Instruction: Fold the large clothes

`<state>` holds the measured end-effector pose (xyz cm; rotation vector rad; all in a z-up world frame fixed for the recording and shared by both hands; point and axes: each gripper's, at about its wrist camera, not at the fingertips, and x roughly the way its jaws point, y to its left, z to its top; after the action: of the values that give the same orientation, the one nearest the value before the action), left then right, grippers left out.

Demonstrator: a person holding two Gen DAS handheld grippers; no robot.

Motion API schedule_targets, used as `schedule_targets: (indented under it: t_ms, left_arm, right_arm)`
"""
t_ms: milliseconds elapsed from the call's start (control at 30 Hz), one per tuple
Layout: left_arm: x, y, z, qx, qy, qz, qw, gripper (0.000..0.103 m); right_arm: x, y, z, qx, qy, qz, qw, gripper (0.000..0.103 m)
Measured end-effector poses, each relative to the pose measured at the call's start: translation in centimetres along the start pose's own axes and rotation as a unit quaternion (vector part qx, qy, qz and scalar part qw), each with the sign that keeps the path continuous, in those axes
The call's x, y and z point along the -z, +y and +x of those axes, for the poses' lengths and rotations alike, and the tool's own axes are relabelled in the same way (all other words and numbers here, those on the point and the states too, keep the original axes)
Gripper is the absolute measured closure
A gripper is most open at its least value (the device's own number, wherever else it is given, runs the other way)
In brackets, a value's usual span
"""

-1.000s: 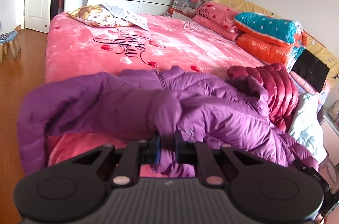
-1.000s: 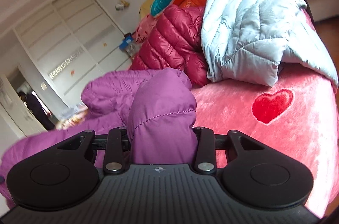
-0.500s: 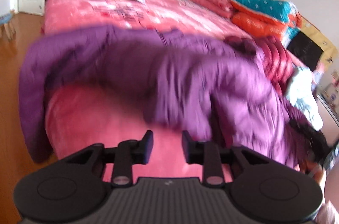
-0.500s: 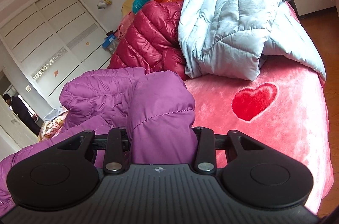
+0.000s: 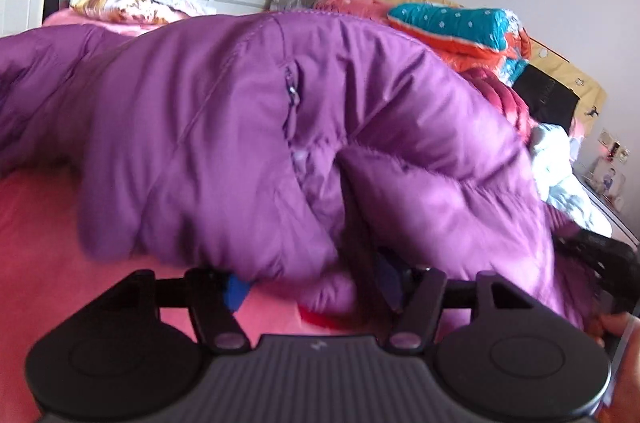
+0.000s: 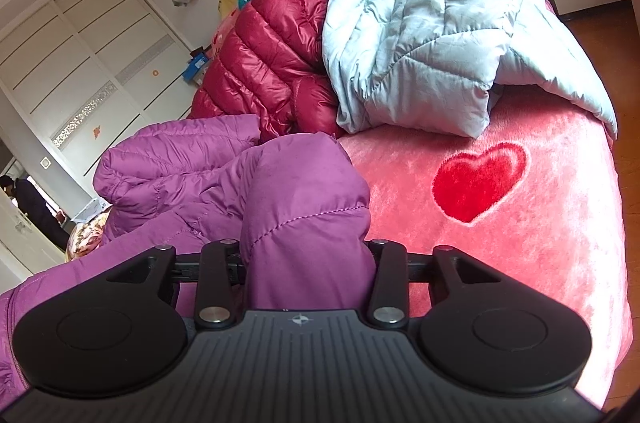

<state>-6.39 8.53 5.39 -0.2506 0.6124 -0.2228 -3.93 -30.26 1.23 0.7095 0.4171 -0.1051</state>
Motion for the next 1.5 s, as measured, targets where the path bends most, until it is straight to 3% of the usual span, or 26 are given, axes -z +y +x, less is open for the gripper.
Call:
schedule_targets:
  t_ms: [133,200,267,367,500,700,1100,1233,1433,1500]
  left_arm:
    - [-0.5,0.3,1.8,-0.004,-0.002,-0.01,0.9999,0.046]
    - [-0.9,0.4,2.2,-0.002,0.003,-0.015,0.9999,0.066]
    - [-1.3,0.2,2.2,-0.001,0.009,-0.015,0.9998,0.078]
    - [-1.8,-0.1,1.0,-0.001,0.019,-0.008,0.9998,0.088]
    - [-2.5,-0.4,-1.0,0.007,0.04,-0.006,0.9992,0.094]
    - [-3.2,-0.4,-6.3,0.051,0.058,-0.013,0.997,0.097]
    - [-2.6,2.7,-16.1,0.099,0.054,-0.072,0.991,0.098]
    - [-1.9,3.9,-17.9,0.097,0.073,-0.088,0.9887,0.098]
    - [-0.8,4.5,-18.5,0.072,0.116,-0.083,0.9872,0.097]
    - [-0.3,4.7,-18.2,0.054,0.134,-0.079,0.9863,0.094]
  right_arm:
    - [-0.1,-0.3,0.5,0.006,0.011,0.003,1.0,0.043]
    - [-0.1,-0.5,0.8,0.005,0.018,0.006,1.0,0.038]
    - [0.0,-0.7,1.0,0.003,0.025,0.013,1.0,0.037]
    - [0.1,-0.8,0.8,-0.001,0.03,0.019,0.999,0.038]
    - [0.1,-0.9,-0.4,-0.013,0.029,0.028,0.999,0.051]
    - [0.2,-1.0,-3.9,-0.04,0.021,0.059,0.997,0.062]
    - [0.5,0.9,-13.1,-0.066,0.019,0.087,0.994,0.065]
    - [0.9,1.3,-15.5,-0.035,0.023,0.066,0.997,0.066]
    - [2.3,0.3,-15.8,0.065,0.032,0.015,0.997,0.064]
    - [2.9,-0.3,-15.5,0.097,0.047,0.003,0.994,0.056]
